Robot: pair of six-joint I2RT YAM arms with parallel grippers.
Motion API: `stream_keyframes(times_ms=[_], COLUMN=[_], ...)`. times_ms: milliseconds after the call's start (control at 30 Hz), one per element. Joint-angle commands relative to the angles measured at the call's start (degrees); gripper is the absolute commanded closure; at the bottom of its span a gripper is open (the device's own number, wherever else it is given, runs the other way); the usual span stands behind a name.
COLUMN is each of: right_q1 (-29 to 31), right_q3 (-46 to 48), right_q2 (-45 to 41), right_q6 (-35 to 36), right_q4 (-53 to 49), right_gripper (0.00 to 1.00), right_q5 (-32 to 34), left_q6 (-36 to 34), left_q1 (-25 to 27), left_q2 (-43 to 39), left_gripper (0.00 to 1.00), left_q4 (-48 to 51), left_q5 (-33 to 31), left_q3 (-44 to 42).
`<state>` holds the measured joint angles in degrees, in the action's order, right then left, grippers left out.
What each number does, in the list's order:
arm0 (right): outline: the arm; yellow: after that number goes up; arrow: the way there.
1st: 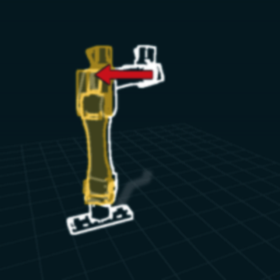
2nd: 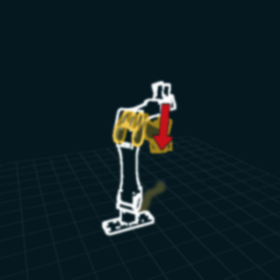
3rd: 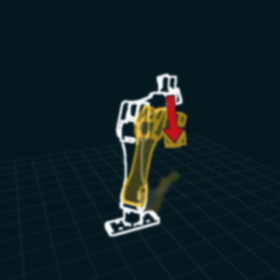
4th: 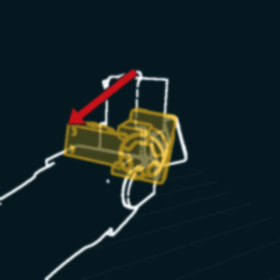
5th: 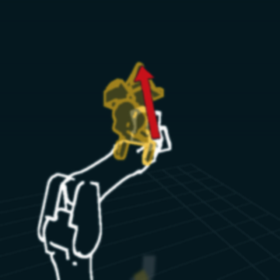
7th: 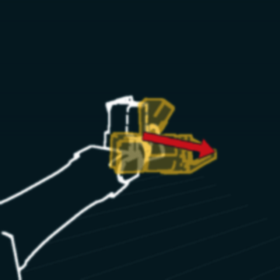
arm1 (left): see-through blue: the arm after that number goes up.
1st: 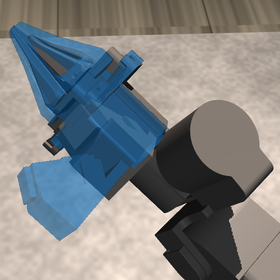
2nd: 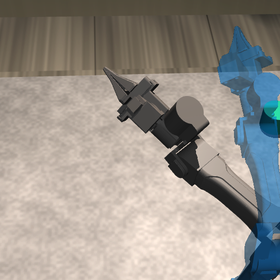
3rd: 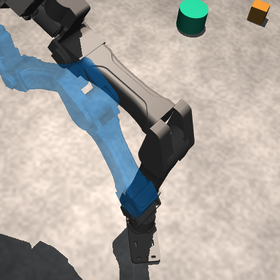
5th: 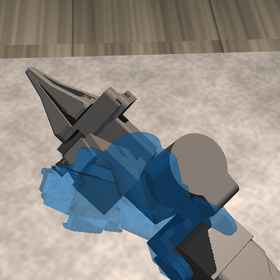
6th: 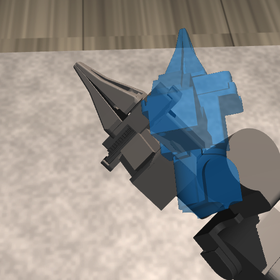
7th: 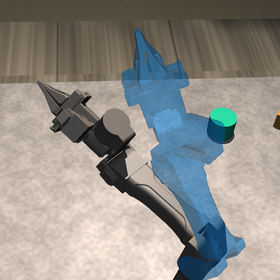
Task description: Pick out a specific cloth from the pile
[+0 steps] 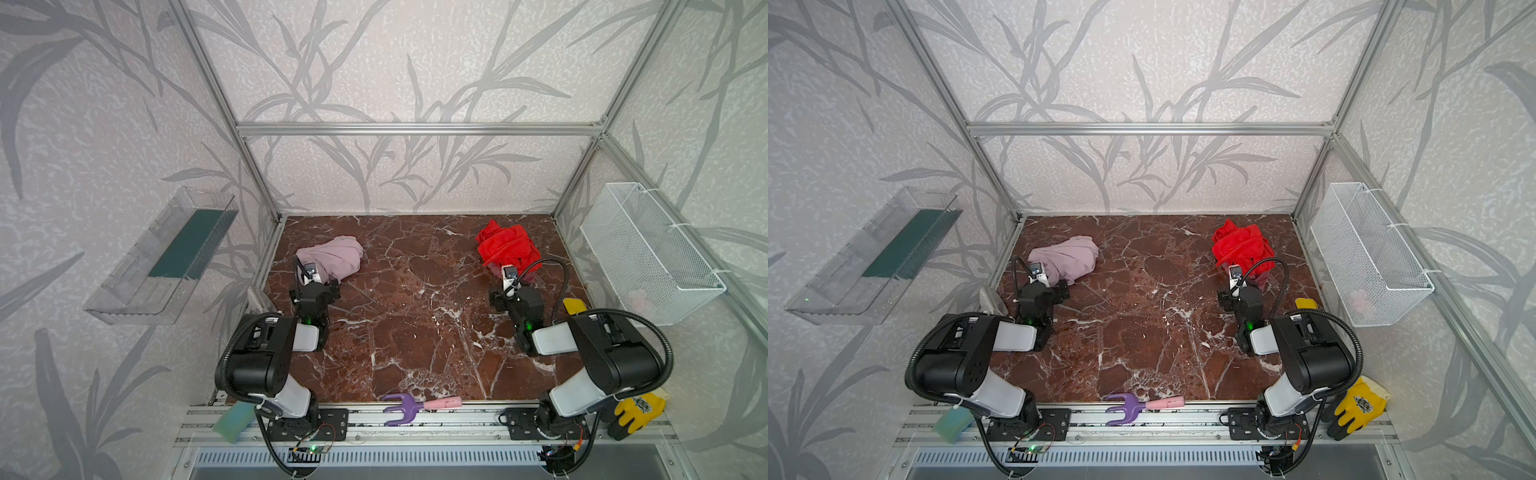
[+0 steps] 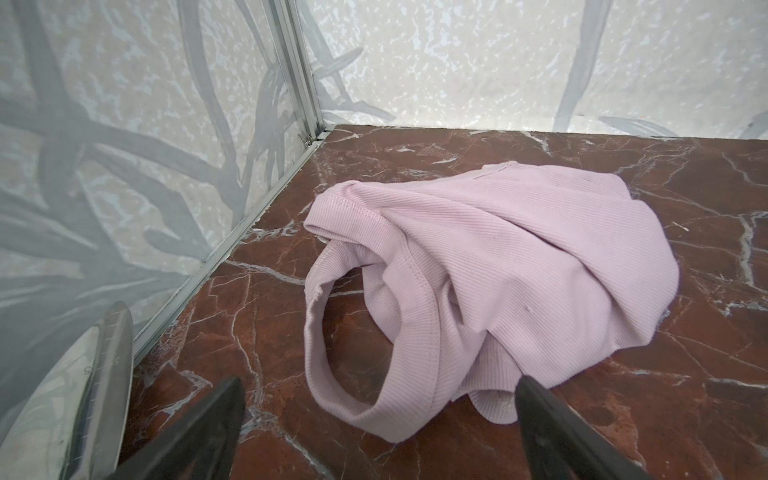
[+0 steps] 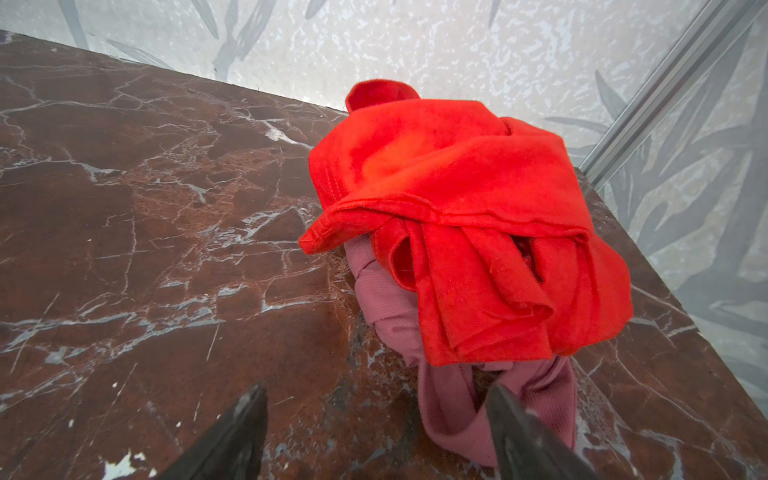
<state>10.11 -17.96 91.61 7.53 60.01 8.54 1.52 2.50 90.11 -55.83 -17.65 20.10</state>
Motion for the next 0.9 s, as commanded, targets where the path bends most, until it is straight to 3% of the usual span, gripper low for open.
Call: stream_keyframes(times_ms=[0,33,867], right_q1=[-0.27,-0.27,-0.26], right_q3=[-1.07,-1.16,-1.2], right_q2=[0.01,0.05,0.0], right_q6=[-0.16,-0.31,-0.32], right_q4=[1.91,1.79,1.6], right_gripper=[0.16,0.0,0.01], right_q5=[-0.1,-0.1,-0.1], left_q6=[-0.3,-0.34,-0.02], left_q1=[-0.39,-0.39,-0.39], left_q2=[0.32,0.33,0.33], left_gripper=[0.01,0.01,0.01], left_q4=[-1.67,-1.7,-1.31], left_q5=[0.36,0.42,0.25], left_q3=[0.4,0.38,0.6])
